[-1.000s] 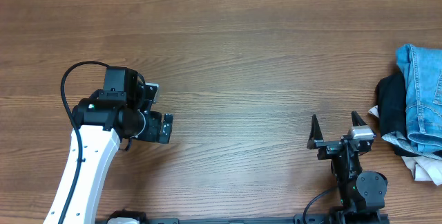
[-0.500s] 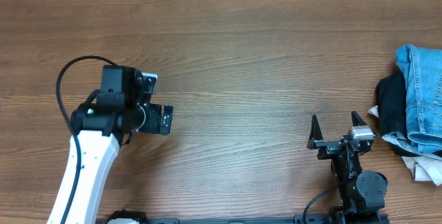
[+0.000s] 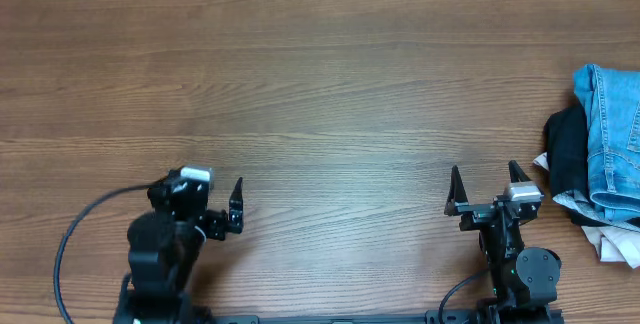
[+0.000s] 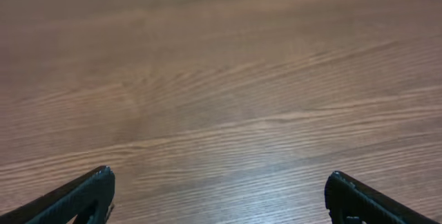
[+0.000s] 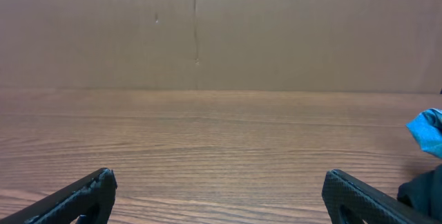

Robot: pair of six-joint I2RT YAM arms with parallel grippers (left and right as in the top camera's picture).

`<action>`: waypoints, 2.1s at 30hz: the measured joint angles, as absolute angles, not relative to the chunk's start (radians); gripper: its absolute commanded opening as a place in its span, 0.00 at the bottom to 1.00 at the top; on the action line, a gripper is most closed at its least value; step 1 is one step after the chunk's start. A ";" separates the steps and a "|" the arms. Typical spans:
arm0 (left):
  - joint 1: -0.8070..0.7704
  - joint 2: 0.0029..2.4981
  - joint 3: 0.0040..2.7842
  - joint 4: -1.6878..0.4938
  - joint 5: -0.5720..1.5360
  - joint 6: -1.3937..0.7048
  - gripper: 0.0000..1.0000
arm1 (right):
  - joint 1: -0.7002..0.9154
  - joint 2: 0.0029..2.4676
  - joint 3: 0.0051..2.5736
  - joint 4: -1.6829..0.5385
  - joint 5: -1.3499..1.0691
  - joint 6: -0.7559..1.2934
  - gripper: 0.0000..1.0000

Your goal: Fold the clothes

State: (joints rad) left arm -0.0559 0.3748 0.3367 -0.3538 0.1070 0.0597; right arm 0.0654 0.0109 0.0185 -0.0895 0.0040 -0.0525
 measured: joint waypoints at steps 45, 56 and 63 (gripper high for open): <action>-0.006 0.013 0.008 -0.068 0.088 0.163 1.00 | 0.065 0.011 0.019 -0.090 0.004 -0.052 1.00; -0.006 0.013 0.008 -0.068 0.088 0.163 1.00 | 0.065 0.011 0.019 -0.090 0.004 -0.052 1.00; -0.006 0.013 0.008 -0.068 0.088 0.163 1.00 | 0.065 0.011 0.019 -0.091 0.004 -0.052 1.00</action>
State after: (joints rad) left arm -0.0055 0.0132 0.0082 -0.0681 0.0883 0.1635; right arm 0.0654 0.0109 0.0185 -0.0906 0.0040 -0.0521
